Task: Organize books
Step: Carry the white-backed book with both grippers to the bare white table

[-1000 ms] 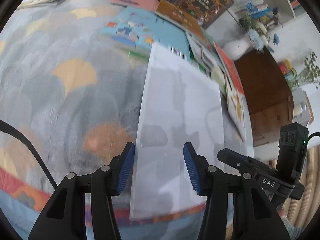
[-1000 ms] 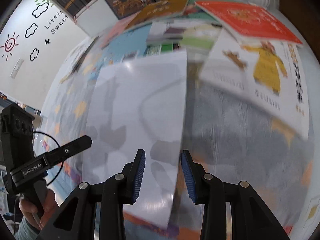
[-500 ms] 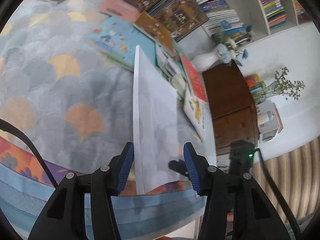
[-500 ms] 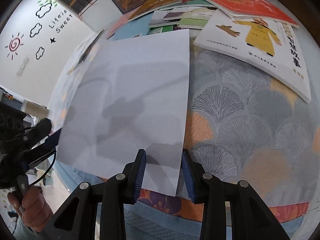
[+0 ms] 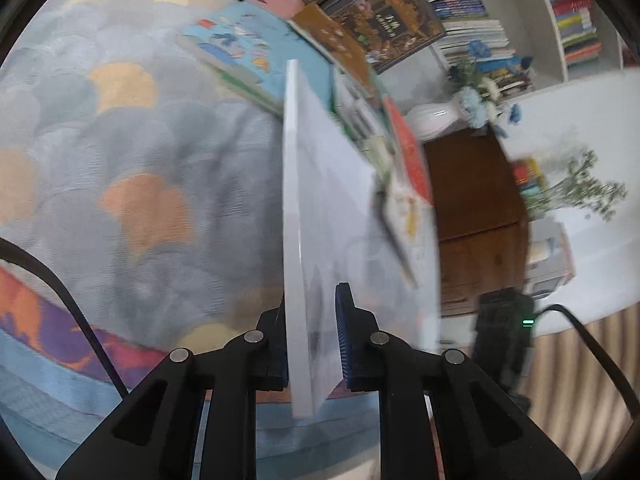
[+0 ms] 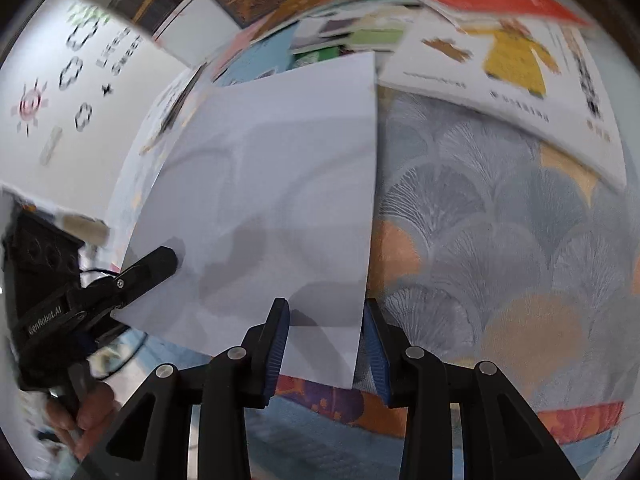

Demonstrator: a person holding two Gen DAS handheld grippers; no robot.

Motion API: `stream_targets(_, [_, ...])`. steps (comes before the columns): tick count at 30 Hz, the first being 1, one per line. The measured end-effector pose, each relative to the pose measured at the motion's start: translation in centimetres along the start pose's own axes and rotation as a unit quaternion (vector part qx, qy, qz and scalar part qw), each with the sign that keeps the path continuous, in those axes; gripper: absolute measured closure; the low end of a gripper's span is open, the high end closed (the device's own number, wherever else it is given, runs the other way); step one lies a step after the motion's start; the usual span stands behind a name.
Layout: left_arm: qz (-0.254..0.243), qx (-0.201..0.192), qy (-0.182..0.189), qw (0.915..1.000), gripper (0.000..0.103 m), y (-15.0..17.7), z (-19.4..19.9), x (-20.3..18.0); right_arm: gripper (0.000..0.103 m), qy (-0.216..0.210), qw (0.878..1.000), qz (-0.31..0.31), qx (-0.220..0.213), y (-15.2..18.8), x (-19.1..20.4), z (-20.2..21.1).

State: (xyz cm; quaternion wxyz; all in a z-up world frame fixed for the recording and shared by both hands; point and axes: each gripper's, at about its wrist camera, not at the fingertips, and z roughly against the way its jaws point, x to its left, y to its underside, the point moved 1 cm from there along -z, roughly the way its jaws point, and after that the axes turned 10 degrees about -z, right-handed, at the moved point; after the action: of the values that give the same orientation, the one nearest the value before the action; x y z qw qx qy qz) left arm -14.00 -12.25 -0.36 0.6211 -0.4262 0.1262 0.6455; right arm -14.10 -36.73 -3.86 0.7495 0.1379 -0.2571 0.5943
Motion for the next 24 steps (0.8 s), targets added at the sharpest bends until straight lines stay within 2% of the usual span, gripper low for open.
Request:
stream_targets(4, [0.031,-0.004,0.048,0.9983,0.089,-1.2,0.2,-0.5,0.061,-0.046,0.997,-0.062,0.018,-0.7,-2.5,1.0])
stream_targets(6, [0.047,-0.002,0.061,0.9970,0.089,-1.7,0.2,-0.5,0.057,-0.072,0.993,-0.087,0.026,-0.8,-3.6,1.2])
stream_targets(10, [0.077,0.001,0.086,0.9933,0.089,-2.7,0.3,-0.4,0.050,-0.137,0.980,-0.135,0.042,-0.6,-4.9,0.8])
stream_targets(13, [0.108,0.006,0.095,0.9895,0.089,-3.0,0.3,0.3,0.045,-0.189,0.965,-0.169,0.066,-0.3,-5.4,-0.5])
stream_targets(16, [0.137,0.009,0.105,0.9849,0.089,-3.0,0.2,1.0,0.045,-0.255,0.938,-0.218,0.085,0.3,-5.3,-2.2])
stream_targets(17, [0.139,0.011,0.102,0.9849,0.089,-2.9,0.2,1.2,0.045,-0.264,0.934,-0.224,0.086,0.5,-5.1,-2.5])
stream_targets(18, [0.141,0.016,0.100,0.9849,0.089,-2.9,0.2,1.3,0.047,-0.264,0.934,-0.227,0.081,0.7,-4.9,-2.4])
stream_targets(19, [0.141,0.023,0.099,0.9848,0.089,-2.8,0.0,1.4,0.055,-0.258,0.937,-0.224,0.068,0.7,-4.5,-2.2])
stream_targets(20, [0.140,0.024,0.097,0.9850,0.090,-2.8,0.0,1.5,0.056,-0.252,0.942,-0.214,0.061,0.6,-3.9,-2.0])
stream_targets(22, [0.129,0.029,0.078,0.9881,0.090,-3.2,0.3,1.8,0.068,-0.234,0.952,-0.190,0.045,0.5,-3.1,-0.9])
stream_targets(24, [0.112,0.042,0.058,0.9911,0.090,-3.7,0.3,2.1,0.075,-0.215,0.961,-0.170,0.027,0.3,-2.2,-0.1])
